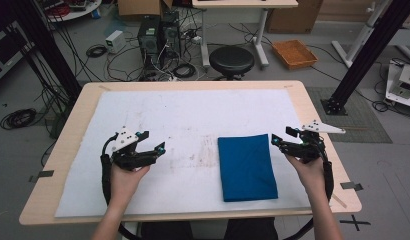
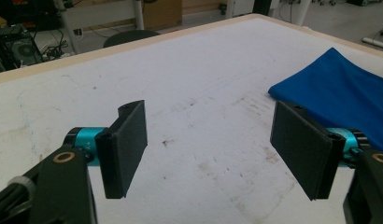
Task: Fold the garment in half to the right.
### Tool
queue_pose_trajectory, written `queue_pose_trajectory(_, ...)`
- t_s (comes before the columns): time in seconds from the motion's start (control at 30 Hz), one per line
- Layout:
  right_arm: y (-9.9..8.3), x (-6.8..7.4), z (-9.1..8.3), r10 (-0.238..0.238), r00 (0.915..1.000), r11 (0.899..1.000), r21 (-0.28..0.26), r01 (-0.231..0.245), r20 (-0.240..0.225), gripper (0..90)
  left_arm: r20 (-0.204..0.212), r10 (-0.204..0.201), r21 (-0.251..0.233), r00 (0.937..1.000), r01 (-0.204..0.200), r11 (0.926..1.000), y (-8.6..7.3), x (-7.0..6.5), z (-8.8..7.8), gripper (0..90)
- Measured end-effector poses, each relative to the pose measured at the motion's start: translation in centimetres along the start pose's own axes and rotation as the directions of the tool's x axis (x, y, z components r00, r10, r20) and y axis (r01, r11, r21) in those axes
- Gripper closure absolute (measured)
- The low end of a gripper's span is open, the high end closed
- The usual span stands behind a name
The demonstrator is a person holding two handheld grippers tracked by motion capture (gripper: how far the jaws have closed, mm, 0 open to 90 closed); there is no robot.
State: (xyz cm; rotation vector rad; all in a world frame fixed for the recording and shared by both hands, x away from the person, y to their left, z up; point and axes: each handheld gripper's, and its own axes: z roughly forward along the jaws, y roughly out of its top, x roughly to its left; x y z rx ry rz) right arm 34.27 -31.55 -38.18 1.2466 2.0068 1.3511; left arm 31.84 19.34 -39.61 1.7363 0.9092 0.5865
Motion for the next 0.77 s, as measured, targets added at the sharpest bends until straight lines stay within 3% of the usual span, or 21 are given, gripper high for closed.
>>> queue_pose_trajectory(0.77,-0.17,-0.03,0.19,-0.006,1.0,1.0,0.01,0.006,-0.001,29.6,0.0,0.006,0.012,1.0,-0.006,0.9999,0.07,-0.13,0.29,27.4)
